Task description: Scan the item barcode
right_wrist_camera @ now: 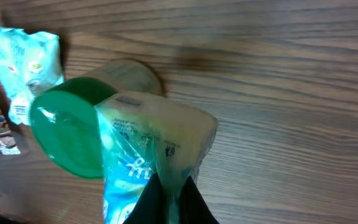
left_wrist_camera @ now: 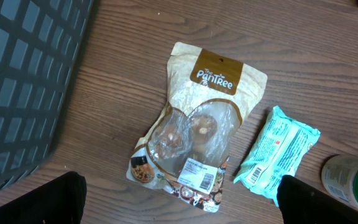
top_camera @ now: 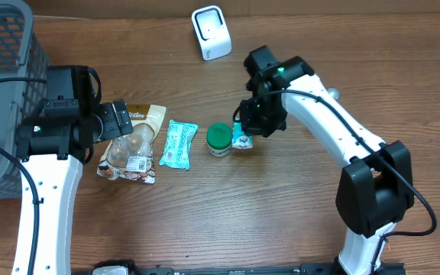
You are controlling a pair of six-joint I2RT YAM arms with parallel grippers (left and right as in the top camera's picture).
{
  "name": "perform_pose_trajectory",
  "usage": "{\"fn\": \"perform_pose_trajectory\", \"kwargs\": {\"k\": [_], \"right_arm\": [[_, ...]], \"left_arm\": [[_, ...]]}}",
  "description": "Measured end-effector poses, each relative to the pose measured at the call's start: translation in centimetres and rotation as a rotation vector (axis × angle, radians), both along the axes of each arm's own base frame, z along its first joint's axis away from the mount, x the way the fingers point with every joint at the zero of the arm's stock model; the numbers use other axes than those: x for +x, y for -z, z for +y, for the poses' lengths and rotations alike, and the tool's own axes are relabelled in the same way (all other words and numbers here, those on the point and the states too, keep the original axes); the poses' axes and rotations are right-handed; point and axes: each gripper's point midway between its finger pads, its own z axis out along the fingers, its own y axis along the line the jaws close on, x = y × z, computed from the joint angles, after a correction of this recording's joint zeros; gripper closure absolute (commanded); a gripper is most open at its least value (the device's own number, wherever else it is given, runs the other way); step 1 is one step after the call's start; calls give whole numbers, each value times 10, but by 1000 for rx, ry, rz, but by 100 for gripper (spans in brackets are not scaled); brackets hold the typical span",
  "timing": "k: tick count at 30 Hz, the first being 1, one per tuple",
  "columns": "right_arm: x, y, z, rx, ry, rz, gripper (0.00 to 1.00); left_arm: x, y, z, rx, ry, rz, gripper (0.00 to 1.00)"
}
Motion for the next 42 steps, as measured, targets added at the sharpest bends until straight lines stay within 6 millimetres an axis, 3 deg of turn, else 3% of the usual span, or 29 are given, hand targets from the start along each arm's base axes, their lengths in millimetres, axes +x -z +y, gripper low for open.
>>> {"fn": "perform_pose_trajectory", "kwargs": {"k": [11,22,35,42], "right_arm": [[6,2,-5,6,-1,-17,96],[-4,30,-5,15,13,16,96],[1,24,18,130,-2,0,96],[-8,24,37,132,-56,-15,96]], "left_arm": [[0,0,-2,0,7,0,0],[0,0,-2,0,6,0,1],[0,0,-2,0,6,0,0],[0,1,-2,0,6,2,0]]}}
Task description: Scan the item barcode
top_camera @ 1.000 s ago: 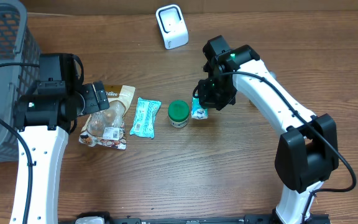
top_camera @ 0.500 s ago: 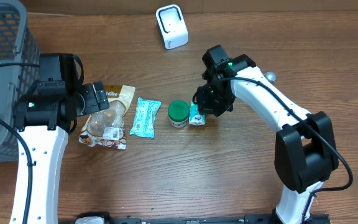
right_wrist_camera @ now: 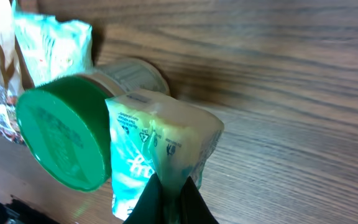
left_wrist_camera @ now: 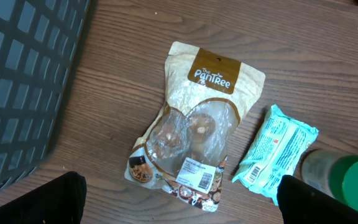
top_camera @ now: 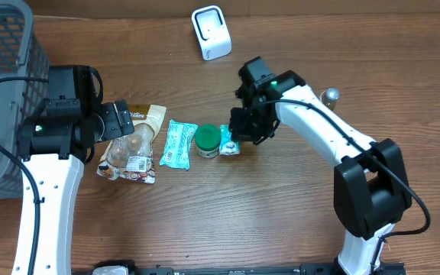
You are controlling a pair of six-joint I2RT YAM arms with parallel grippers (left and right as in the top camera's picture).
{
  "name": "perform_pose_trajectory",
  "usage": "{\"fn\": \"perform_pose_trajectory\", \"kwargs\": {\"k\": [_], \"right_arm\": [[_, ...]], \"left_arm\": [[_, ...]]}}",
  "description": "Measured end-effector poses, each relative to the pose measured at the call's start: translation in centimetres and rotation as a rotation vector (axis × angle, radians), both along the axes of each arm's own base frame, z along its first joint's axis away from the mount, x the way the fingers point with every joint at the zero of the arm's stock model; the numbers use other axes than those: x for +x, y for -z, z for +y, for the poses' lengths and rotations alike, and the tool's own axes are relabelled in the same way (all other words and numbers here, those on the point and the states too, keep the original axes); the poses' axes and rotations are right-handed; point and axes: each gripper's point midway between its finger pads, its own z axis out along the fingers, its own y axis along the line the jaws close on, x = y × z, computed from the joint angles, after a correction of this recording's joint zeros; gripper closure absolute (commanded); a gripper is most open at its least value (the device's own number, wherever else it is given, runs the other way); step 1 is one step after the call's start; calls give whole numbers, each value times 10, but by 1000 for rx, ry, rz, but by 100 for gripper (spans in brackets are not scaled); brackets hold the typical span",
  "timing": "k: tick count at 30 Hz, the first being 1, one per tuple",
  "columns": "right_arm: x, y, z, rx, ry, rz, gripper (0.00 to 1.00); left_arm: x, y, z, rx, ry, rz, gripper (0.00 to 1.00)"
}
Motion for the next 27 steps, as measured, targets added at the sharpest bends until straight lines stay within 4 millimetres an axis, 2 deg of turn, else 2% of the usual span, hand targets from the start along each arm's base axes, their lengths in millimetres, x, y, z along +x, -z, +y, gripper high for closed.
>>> {"fn": "perform_pose_trajectory", "kwargs": {"k": [4,13,16,20,21,22,27], "right_arm": [[-2,5,-6,-72,-10,-21,96],[11,13,-44,-286,14,-104,96],[13,17,-48,-307,12,-118,96],[12,32,-53,-326,7,-129,96],[11,35,-53,-328,7,-129,95],[10,39,-54,-329,7,-132,87],[13,46,-61,-357,8,-153,75]], "left_arm": [[0,0,0,0,0,2,0],[0,1,0,0,0,2,1],[0,0,0,0,0,2,1],[0,1,0,0,0,2,0],[0,1,0,0,0,2,0],[0,1,0,0,0,2,0],[0,1,0,0,0,2,1]]}}
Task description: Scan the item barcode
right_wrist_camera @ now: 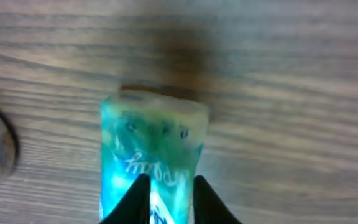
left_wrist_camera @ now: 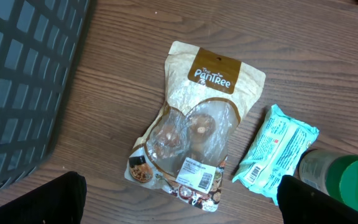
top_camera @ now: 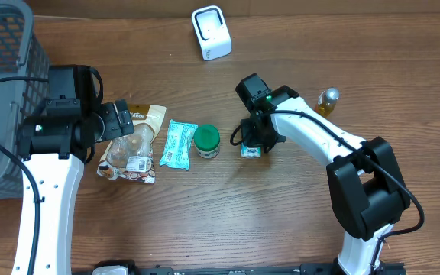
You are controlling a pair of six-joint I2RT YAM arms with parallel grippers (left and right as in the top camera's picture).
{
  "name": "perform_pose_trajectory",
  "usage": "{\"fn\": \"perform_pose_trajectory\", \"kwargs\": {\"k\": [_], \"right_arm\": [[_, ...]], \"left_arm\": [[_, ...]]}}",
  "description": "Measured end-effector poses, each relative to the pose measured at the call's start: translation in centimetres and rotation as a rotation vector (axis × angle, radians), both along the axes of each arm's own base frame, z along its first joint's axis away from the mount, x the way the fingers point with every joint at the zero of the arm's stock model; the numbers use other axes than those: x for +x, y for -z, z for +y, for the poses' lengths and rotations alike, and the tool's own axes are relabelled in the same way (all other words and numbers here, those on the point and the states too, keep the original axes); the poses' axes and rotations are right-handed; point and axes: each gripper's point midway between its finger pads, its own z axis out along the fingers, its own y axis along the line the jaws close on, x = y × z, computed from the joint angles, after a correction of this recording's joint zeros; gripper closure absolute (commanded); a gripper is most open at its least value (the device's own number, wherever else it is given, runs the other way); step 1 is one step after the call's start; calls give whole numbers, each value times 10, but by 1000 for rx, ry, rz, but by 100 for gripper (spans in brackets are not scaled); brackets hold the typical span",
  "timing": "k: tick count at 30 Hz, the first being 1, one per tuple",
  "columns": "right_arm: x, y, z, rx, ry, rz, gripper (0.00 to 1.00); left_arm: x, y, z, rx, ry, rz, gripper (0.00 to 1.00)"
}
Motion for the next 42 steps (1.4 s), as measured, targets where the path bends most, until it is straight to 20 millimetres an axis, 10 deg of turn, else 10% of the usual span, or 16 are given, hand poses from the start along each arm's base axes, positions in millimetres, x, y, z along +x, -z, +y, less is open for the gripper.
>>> {"fn": "perform_pose_trajectory", "kwargs": {"k": [8,14,27,42], "right_arm": [[11,-19,-7,-54,-41,-31,55],[23,-55,16,46,-17,-61,64],[-18,-18,45,9,-25,-27,73],[-6,-4,38,-40,1,-122,75]], "left_arm": [[0,0,0,0,0,0,0],[0,0,0,0,0,0,0],[0,0,0,0,0,0,1],[0,0,0,0,0,0,0]]}}
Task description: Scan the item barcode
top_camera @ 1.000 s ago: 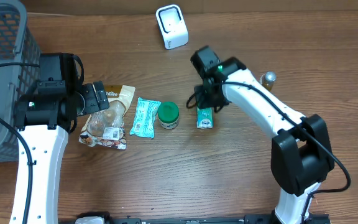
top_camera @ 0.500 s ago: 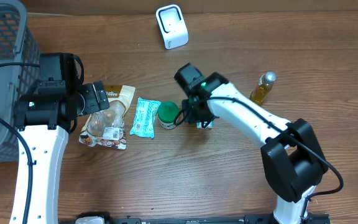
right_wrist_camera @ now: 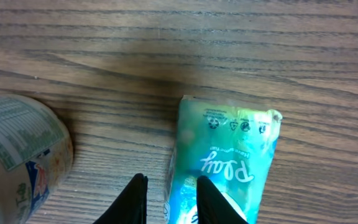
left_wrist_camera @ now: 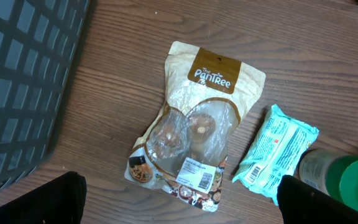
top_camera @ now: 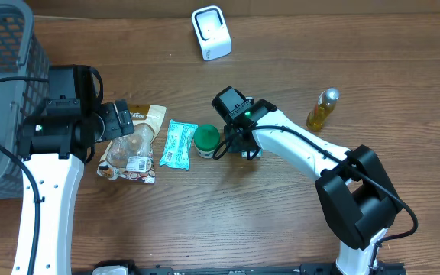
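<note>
A teal "Play" packet [right_wrist_camera: 229, 155] lies flat on the wood; in the overhead view only a sliver of the packet [top_camera: 252, 152] shows under the right arm. My right gripper [right_wrist_camera: 171, 202] is open low over the packet's left edge, one finger on bare wood, the other finger [right_wrist_camera: 213, 199] over the packet. A green-lidded jar [top_camera: 207, 138] stands just to the left. The white scanner [top_camera: 211, 32] sits at the far edge. My left gripper [left_wrist_camera: 180, 186] hangs wide open above a brown snack pouch [left_wrist_camera: 197, 124].
A teal wrapped pack [top_camera: 178, 143] lies between the pouch and the jar. A grey basket [top_camera: 2, 92] fills the far left corner. A small oil bottle [top_camera: 321, 109] stands right of the right arm.
The packet, which stood blurred between the right fingers, now lies flat on the table. The right gripper has shifted left, toward the jar. The left arm is unchanged.
My right gripper was shut on the packet beside the green-lidded jar. Then both packet and jar were further left, the jar touching the teal pack. Later the fingers stood parted round the packet away from the jar. Now the packet lies flat and free.
</note>
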You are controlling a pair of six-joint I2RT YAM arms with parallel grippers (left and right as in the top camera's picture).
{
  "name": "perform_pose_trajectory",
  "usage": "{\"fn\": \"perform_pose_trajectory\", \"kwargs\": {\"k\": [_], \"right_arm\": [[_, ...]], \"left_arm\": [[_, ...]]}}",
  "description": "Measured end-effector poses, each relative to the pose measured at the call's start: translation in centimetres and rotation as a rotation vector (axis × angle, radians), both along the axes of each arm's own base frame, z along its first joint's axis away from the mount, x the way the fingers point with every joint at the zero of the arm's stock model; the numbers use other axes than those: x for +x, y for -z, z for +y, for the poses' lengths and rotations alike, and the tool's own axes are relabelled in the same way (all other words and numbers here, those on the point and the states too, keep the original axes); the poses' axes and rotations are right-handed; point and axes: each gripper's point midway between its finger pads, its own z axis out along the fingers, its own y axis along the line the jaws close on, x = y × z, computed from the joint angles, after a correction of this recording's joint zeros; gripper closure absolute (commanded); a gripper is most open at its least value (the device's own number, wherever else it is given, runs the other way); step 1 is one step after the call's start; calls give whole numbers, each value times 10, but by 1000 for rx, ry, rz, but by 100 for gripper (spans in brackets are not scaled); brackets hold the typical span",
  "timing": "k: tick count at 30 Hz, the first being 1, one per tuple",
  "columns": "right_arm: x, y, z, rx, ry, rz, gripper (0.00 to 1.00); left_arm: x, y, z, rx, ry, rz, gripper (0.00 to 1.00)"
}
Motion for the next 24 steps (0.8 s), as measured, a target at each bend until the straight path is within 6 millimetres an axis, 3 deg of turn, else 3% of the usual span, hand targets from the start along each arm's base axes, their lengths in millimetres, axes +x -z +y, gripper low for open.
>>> {"fn": "perform_pose_trajectory", "kwargs": {"k": [11,16,20,23,24], "right_arm": [[4,0,-5,-27,10,-21,72],[1,18,-8,-62,10,11,71],[2,22,-8,-71,9,12,63],[1,22,-10,-84,2,13,91],[1,22,-12,-93,2,14,95]], "left_arm": [[0,0,0,0,0,0,0],[0,0,0,0,0,0,0],[0,0,0,0,0,0,1],[0,0,0,0,0,0,0],[0,0,0,0,0,0,0]]}}
